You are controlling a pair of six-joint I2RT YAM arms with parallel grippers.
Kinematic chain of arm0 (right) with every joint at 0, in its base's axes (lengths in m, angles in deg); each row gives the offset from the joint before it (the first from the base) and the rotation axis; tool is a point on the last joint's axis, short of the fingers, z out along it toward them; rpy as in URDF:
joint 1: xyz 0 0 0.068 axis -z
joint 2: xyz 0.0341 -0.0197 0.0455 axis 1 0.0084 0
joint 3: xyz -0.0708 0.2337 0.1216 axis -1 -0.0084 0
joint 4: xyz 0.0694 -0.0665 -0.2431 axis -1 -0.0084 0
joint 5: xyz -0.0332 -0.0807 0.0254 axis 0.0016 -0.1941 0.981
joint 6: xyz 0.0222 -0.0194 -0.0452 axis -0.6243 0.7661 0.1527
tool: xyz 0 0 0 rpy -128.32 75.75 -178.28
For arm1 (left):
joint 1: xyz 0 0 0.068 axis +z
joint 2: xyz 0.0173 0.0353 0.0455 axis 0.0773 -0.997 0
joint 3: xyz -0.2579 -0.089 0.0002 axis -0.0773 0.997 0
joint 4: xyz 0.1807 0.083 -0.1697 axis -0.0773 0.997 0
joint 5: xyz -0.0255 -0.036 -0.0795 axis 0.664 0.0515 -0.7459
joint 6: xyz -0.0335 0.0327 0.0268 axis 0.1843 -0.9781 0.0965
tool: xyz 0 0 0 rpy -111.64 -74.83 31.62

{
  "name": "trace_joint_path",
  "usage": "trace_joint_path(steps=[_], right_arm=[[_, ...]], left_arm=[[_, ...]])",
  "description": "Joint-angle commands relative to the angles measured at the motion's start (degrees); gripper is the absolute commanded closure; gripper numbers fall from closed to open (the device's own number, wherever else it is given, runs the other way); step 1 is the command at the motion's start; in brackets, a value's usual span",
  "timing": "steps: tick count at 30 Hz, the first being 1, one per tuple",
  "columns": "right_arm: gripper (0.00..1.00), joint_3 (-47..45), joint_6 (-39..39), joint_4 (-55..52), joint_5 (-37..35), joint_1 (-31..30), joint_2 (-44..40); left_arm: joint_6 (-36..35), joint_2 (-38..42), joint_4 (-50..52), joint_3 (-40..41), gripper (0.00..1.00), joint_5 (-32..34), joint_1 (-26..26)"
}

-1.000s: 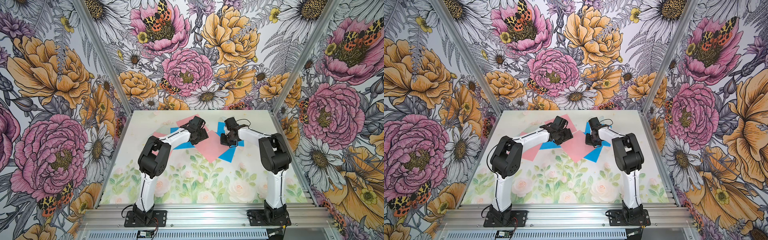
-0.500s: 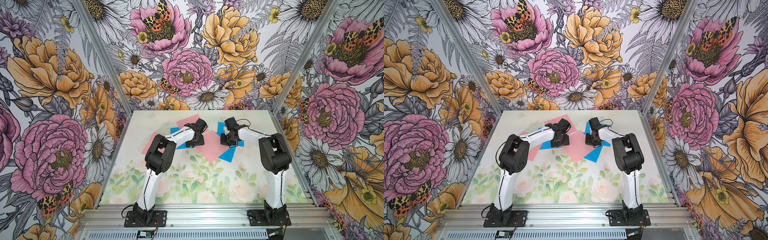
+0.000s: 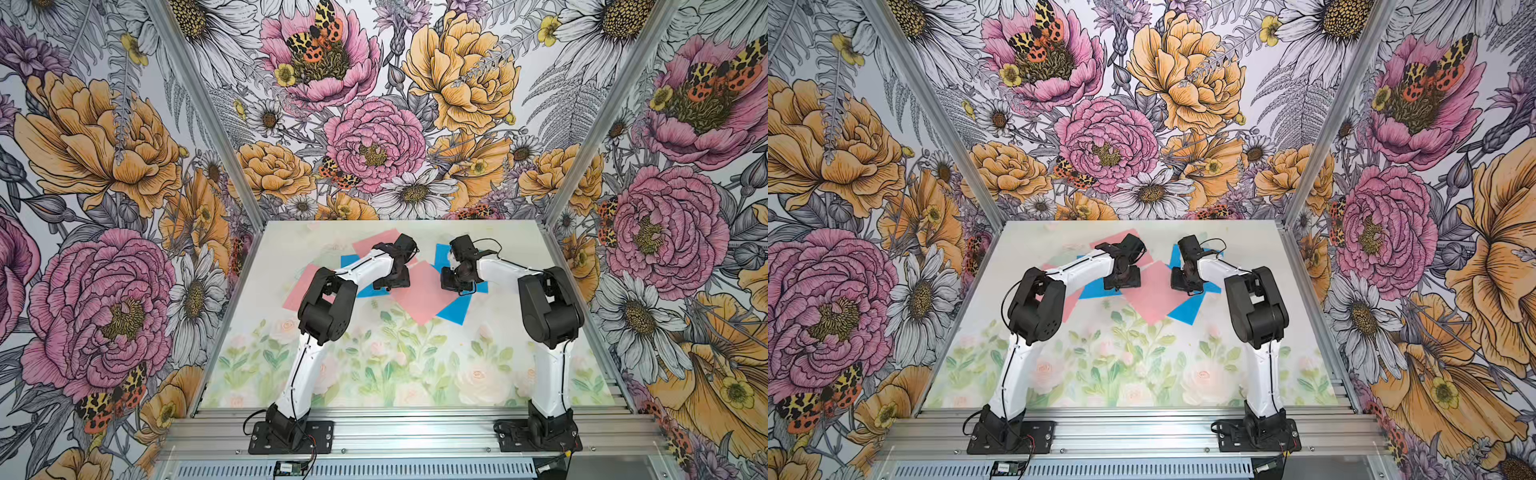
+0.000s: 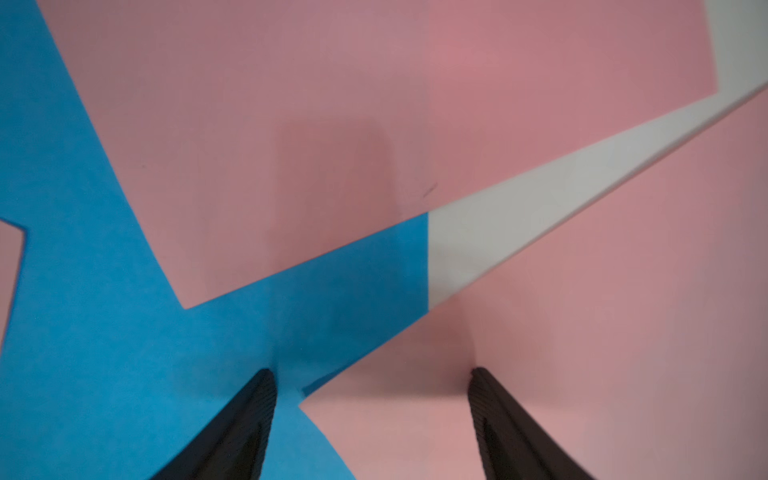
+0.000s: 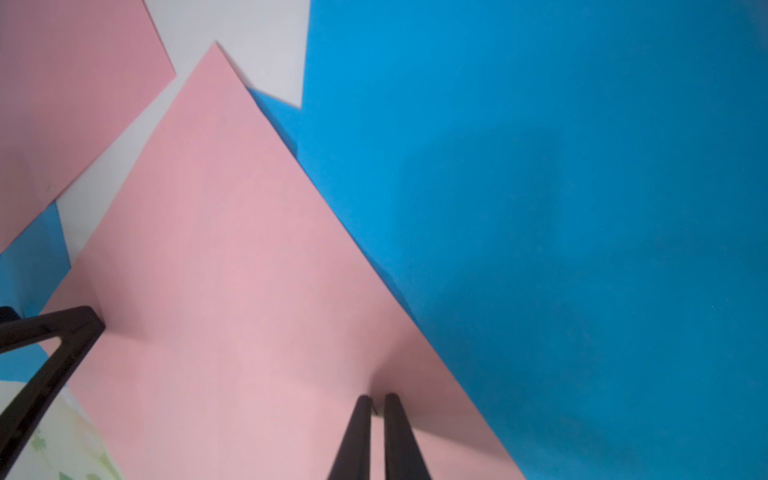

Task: Sort the scattered colored papers by color
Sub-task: Pick up the colored paper from the center of the board.

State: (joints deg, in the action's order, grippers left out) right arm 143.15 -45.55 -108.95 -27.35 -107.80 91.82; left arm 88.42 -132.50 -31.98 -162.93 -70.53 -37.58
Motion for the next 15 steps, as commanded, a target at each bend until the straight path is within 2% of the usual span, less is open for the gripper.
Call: trace_joint_path(steps=[1, 6, 15], right_arm=[[0.89, -3.22, 0.81, -2.46, 0.71, -0.43, 3.36], [0.89, -2.71, 0.59, -2.42, 0.71, -0.43, 3.71], [0.89, -2.22, 0.86, -2.29, 0.44, -0.35, 3.76]], left_arm=[[0.76, -1.91, -0.27, -0.01, 0.24, -4.85, -0.03], [3.34, 0.79, -1.55, 4.54, 0.23, -9.11, 0.23], [5.87, 5.74, -16.38, 15.59, 0.23, -21.03, 0.43]])
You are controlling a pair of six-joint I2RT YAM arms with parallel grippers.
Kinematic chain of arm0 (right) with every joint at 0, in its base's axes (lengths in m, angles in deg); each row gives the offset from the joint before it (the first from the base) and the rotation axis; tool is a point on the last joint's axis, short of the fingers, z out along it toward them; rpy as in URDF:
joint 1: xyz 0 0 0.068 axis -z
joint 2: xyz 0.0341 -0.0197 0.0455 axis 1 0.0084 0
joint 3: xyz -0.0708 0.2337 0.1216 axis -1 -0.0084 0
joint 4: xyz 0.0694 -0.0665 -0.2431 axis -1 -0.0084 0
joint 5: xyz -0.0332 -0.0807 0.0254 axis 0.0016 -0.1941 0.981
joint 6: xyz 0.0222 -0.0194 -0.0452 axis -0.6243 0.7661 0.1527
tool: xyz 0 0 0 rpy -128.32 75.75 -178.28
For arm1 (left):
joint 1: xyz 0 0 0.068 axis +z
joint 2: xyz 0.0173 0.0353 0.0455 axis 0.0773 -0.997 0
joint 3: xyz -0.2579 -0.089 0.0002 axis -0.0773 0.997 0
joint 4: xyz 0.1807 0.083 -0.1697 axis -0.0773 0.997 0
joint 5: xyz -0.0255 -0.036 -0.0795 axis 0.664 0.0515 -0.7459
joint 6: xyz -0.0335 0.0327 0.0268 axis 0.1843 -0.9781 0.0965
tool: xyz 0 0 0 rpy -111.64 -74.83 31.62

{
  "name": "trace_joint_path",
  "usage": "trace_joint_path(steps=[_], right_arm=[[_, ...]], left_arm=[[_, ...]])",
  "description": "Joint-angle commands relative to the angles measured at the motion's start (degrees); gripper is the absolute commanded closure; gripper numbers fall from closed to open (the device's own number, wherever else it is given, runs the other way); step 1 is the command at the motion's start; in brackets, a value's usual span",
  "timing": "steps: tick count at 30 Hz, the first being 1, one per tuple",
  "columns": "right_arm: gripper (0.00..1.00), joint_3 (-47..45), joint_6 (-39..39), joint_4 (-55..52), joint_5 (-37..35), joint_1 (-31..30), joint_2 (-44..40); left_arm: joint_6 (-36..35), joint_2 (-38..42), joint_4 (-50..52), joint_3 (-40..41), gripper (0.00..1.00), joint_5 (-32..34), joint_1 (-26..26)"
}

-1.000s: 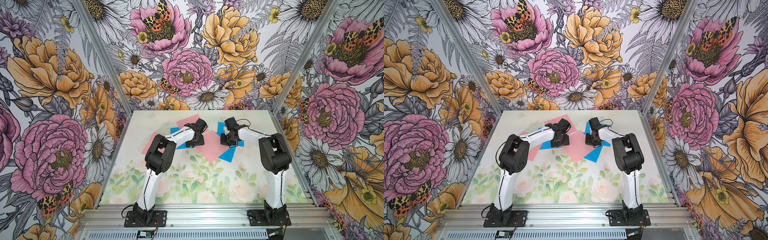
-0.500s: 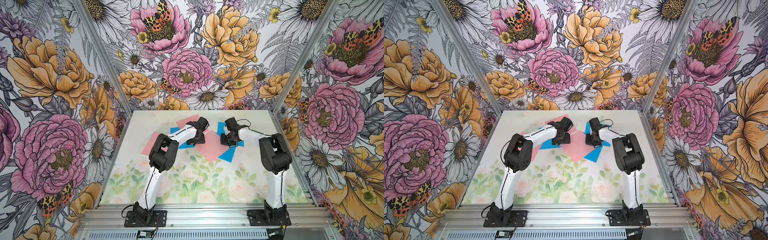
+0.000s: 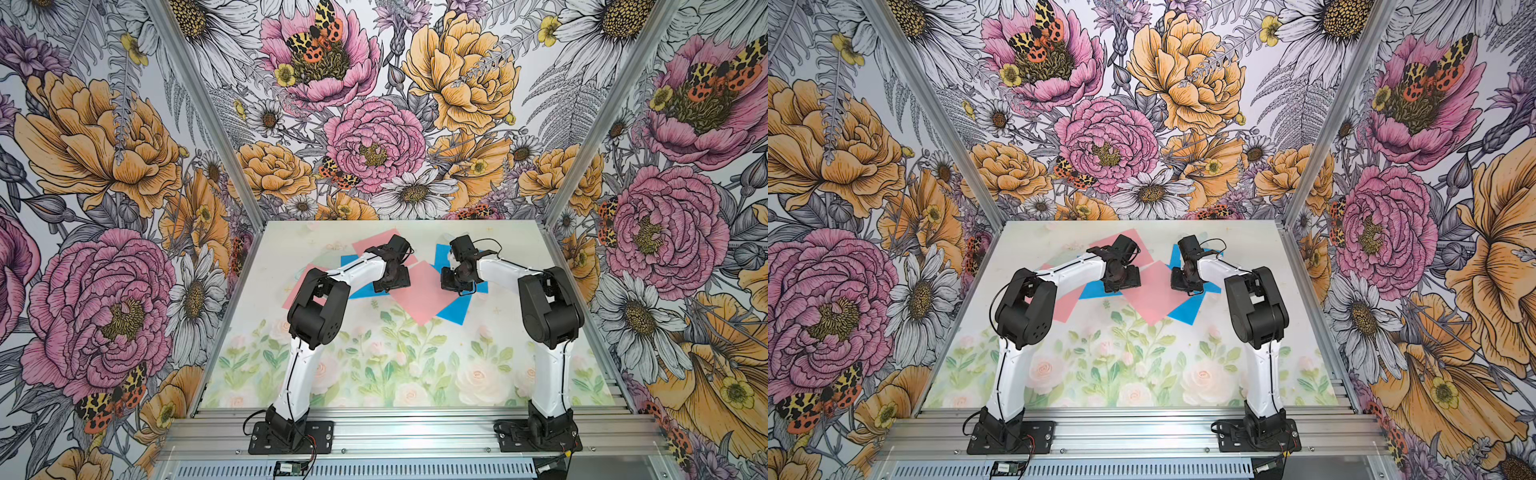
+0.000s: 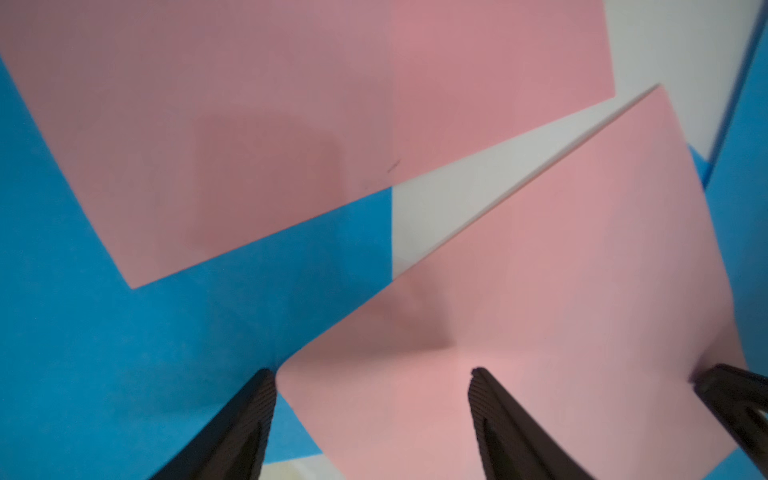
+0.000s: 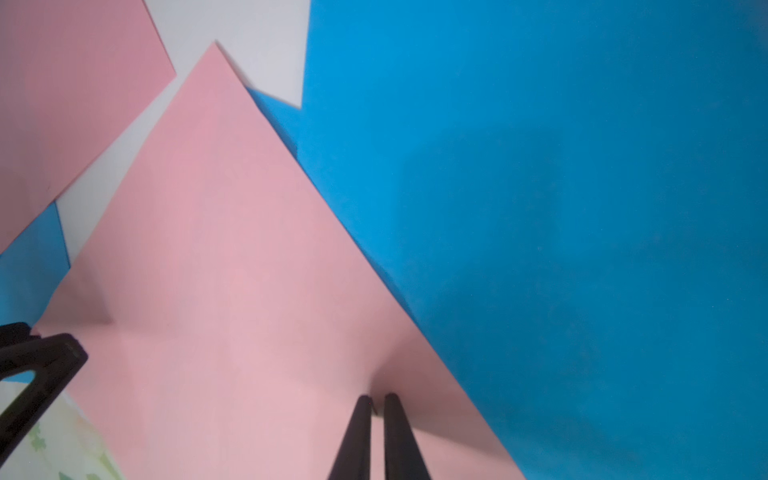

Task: Sort the scattered colored papers by color
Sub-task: Pick up the colored paper from the center of the board.

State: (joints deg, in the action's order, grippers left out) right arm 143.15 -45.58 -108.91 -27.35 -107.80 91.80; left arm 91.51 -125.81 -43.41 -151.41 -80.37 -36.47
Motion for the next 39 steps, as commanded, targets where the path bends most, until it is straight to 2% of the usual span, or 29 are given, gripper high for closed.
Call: trace_joint_path(steps=[1, 7, 12, 19, 25, 33, 36, 39], right_arm=[[0.89, -2.0, 0.77, -2.41, 0.52, -0.31, 3.77], [0.89, -2.23, 0.61, -2.34, 0.49, -0.35, 3.48], [0.89, -3.04, 0.62, -2.33, 0.12, -0.34, 2.98], [0.89, -3.22, 0.7, -2.42, 0.09, -0.29, 2.43], [0.89, -3.49, 0.88, -2.51, 0.09, -0.21, 1.79], [0.89, -4.62, 0.96, -2.41, -0.08, -0.22, 1.28], [0.89, -4.47, 0.88, -2.42, 0.07, -0.22, 1.3], [0.89, -4.5, 1.03, -2.42, 0.07, -0.21, 1.12]], left_arm=[[3.07, -0.49, -6.34, 4.98, 0.23, -12.16, -0.6], [4.01, 1.04, -14.7, 9.17, 0.23, -18.65, 0.33], [7.23, 3.34, -21.64, 14.72, 0.24, -21.23, 2.21], [19.02, 6.44, -44.39, 29.83, 0.23, -25.71, 5.05], [19.71, 4.32, -45.08, 29.84, 0.23, -25.57, 3.63], [22.85, 5.87, -45.47, 31.54, 0.26, -23.48, 3.97], [28.73, 8.4, -49.15, 35.49, 0.26, -22.53, 4.52], [38.01, 7.91, -61.36, 40.51, 0.25, -23.22, 4.05]])
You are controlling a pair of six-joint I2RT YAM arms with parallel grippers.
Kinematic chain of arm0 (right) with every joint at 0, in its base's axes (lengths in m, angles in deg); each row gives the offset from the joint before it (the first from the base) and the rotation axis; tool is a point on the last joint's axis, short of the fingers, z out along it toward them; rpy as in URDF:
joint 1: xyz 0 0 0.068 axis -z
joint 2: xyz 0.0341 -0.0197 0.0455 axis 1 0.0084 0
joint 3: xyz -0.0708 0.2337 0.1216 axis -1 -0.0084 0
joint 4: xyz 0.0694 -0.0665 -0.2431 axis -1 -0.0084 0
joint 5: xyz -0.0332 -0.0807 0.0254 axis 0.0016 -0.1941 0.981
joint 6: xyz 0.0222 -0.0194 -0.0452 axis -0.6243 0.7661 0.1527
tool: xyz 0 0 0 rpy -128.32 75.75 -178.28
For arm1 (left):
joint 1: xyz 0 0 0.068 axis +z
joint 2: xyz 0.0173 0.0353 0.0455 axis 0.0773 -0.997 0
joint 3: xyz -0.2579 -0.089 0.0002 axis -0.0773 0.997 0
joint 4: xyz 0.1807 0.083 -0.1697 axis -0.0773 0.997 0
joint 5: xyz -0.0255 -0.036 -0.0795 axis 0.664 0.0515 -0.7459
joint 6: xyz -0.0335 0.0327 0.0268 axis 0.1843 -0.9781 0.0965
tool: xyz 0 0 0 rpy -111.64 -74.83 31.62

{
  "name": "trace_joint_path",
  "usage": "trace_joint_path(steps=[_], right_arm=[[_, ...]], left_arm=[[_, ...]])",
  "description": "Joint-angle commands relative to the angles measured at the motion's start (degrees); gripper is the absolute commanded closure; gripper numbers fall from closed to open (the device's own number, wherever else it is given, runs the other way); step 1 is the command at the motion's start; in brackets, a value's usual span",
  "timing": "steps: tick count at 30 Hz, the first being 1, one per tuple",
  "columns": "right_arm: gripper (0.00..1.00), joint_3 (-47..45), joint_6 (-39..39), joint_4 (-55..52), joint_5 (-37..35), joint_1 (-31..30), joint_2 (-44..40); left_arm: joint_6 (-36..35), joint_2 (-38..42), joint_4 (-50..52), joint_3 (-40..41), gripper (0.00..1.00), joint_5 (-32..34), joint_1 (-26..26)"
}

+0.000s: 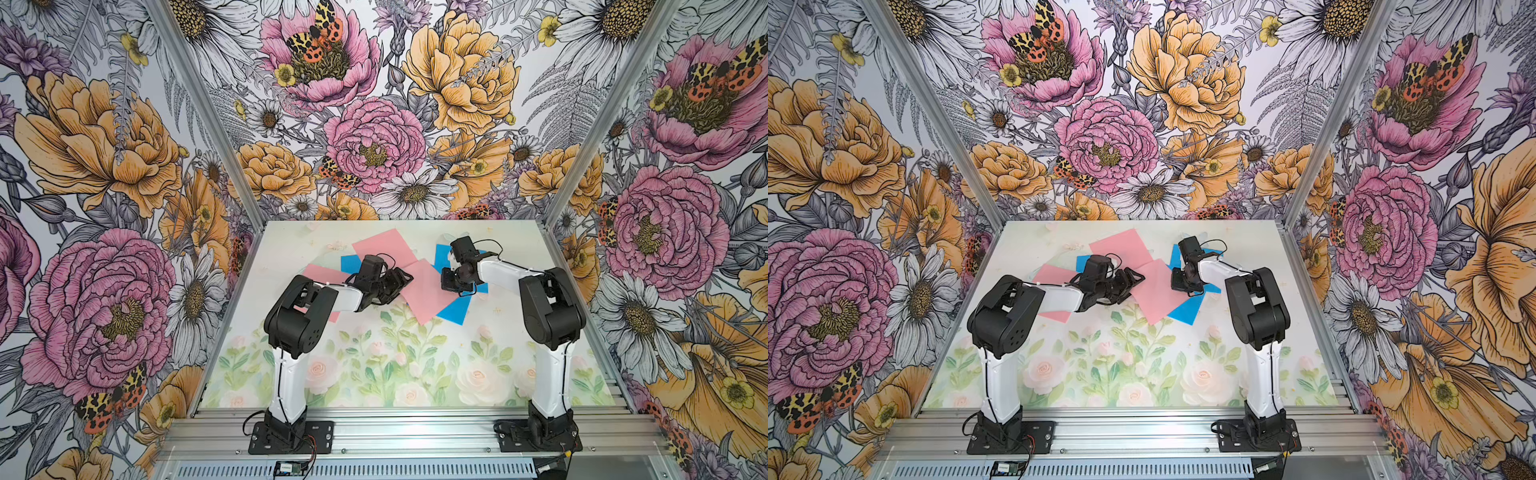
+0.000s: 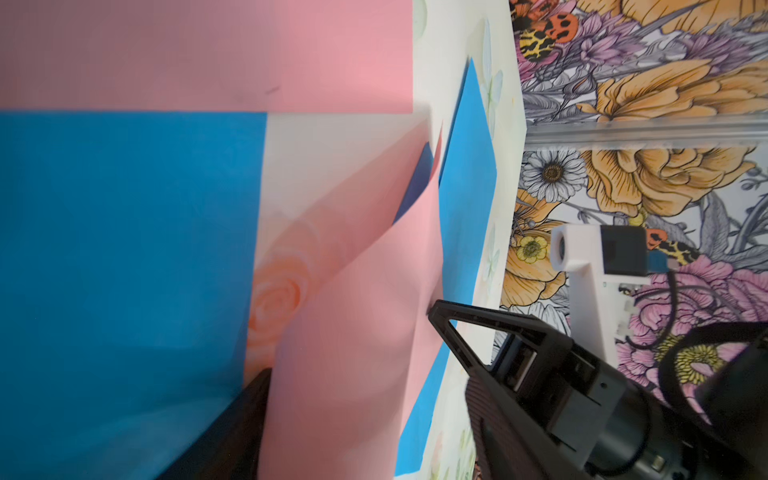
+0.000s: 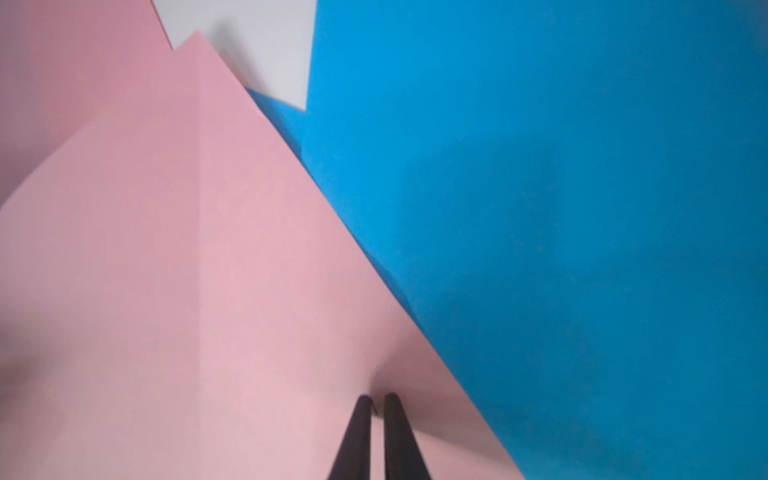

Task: Sort the scattered colored papers by color
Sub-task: Pick up the colored paper from the center of the board.

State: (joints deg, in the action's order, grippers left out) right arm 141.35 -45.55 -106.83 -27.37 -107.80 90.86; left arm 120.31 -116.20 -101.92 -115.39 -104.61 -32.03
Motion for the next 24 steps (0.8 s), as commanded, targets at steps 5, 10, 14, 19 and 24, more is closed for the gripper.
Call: trace_joint_path(steps=[5, 10, 14, 19, 24], right_arm=[[0.89, -2.68, 1.55, -4.58, 0.33, -0.08, 2.07], [0.89, -3.18, 2.17, -4.67, 0.34, 0.2, 1.62], [0.89, -3.87, 2.52, -4.6, 0.2, 0.57, 1.52], [0.89, -3.93, 3.03, -4.58, 0.65, 0.99, 1.65], [0.89, -4.06, 3.8, -4.85, 0.82, 1.6, 0.95]], left_arm=[[18.42, -6.88, -16.07, 6.53, 0.25, 0.58, -0.99], [25.16, -8.2, -20.27, 9.47, 0.26, 3.8, -1.25], [38.39, -11.76, -31.23, 14.29, 0.25, 7.58, -2.96], [46.13, -17.23, -40.77, 14.87, 0.25, 11.62, -5.8], [47.05, -17.07, -39.81, 16.3, 0.27, 13.28, -5.88]])
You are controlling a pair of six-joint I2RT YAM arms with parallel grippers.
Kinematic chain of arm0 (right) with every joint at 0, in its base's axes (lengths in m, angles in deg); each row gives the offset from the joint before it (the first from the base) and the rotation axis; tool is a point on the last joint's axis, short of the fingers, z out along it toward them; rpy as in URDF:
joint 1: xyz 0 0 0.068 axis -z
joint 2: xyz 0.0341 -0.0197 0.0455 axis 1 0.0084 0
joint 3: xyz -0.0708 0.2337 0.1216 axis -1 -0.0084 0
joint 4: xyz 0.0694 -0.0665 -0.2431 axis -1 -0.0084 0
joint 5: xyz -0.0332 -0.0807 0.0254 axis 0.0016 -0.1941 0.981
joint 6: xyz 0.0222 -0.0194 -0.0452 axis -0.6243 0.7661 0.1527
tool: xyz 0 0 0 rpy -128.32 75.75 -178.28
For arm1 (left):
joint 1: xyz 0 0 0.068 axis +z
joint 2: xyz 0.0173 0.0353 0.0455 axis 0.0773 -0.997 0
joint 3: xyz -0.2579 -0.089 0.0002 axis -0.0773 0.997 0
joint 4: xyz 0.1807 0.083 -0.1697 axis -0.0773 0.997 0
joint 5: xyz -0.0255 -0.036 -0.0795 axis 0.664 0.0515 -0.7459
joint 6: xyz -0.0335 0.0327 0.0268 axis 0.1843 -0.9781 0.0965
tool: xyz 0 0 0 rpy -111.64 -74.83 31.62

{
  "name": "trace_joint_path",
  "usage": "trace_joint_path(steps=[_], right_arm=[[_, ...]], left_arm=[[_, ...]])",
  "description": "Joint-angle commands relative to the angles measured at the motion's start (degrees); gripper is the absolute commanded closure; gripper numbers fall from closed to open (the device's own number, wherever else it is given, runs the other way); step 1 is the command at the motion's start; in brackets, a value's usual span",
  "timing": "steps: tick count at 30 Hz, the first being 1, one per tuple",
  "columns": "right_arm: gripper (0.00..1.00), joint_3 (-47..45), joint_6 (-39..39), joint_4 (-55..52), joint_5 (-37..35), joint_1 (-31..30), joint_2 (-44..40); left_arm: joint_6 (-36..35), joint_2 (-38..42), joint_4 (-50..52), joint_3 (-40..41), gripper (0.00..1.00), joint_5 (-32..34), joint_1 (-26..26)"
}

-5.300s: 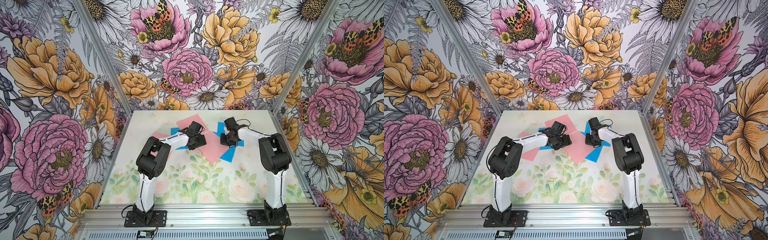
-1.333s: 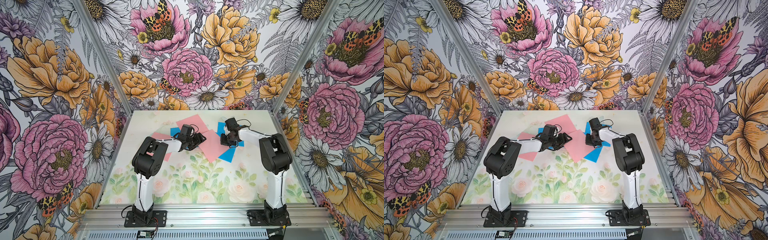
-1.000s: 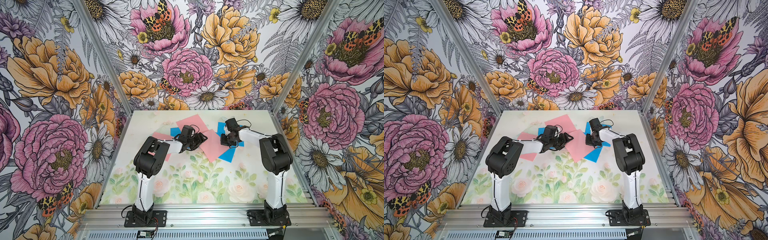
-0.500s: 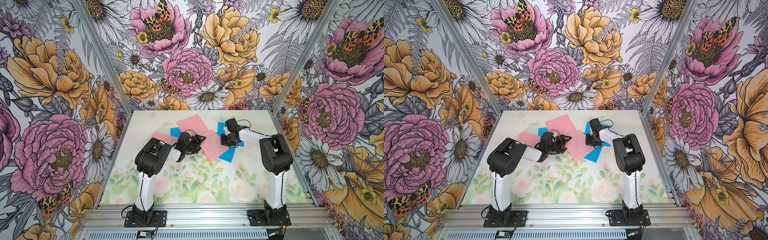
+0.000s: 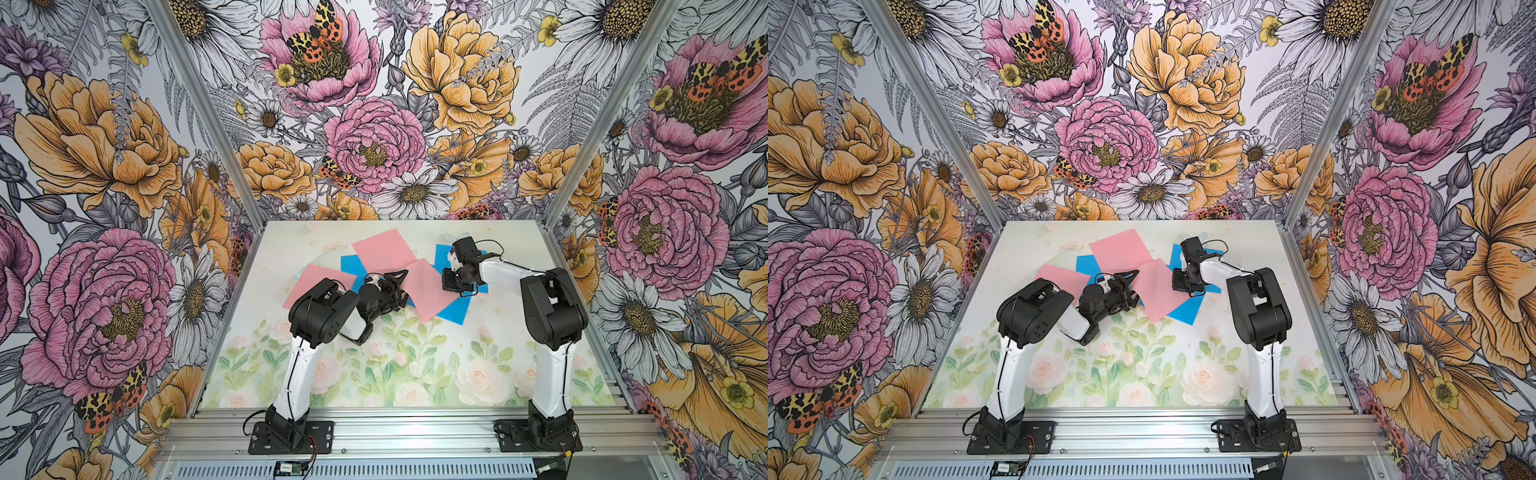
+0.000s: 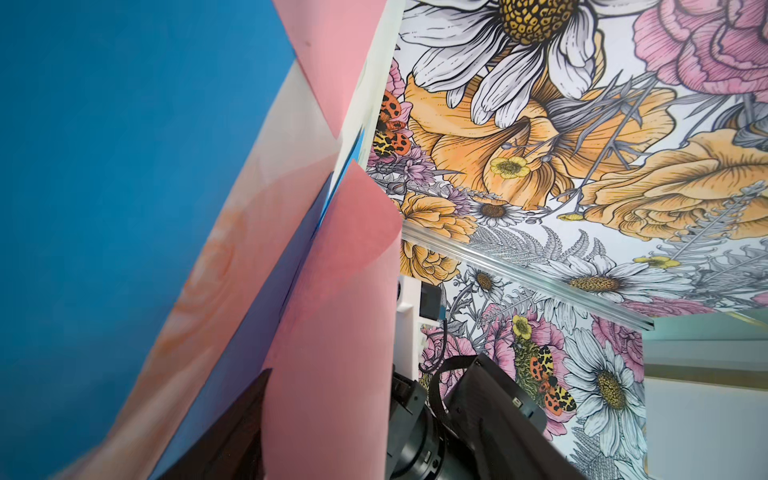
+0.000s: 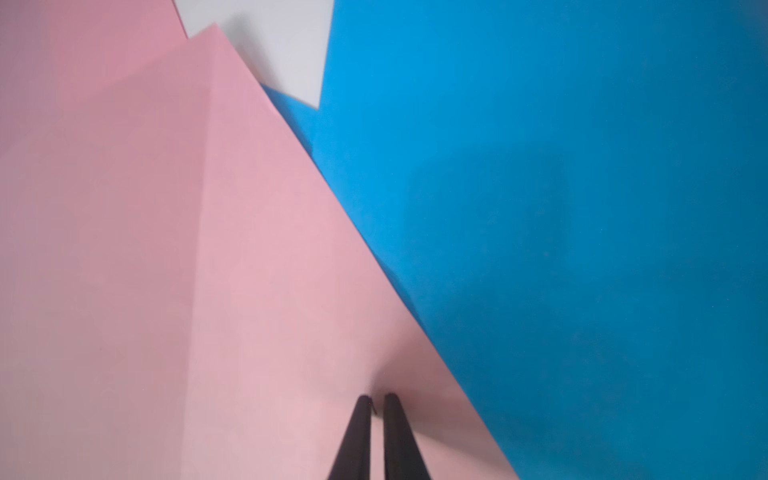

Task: Sort the scattered colored papers by color
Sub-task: Pick up the colored paper from the center of the board.

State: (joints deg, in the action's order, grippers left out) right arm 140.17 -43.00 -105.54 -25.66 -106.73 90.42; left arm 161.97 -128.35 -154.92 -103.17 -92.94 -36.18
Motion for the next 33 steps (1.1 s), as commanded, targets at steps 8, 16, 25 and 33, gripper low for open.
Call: trace_joint_path(steps=[8, 16, 25, 33], right_arm=[[0.89, -3.73, 1.37, -6.05, -0.93, 1.39, 1.0], [0.89, -3.35, 1.37, -6.05, -0.45, 1.53, 1.73], [0.89, -3.8, 1.39, -6.05, -0.54, 1.64, 1.22], [0.82, -2.57, 2.38, -6.05, -1.76, 1.5, -5.8]], left_arm=[[-8.01, 10.02, 43.2, 1.59, 0.3, 2.97, -1.5], [-24.29, 9.31, 66.09, -11.96, 0.35, 2.56, 0.46], [-28.42, 7.91, 71.89, -14.82, 0.79, 3.16, 0.81], [-39.16, 8.14, 73.71, -21.92, 1.0, 1.98, 1.53]])
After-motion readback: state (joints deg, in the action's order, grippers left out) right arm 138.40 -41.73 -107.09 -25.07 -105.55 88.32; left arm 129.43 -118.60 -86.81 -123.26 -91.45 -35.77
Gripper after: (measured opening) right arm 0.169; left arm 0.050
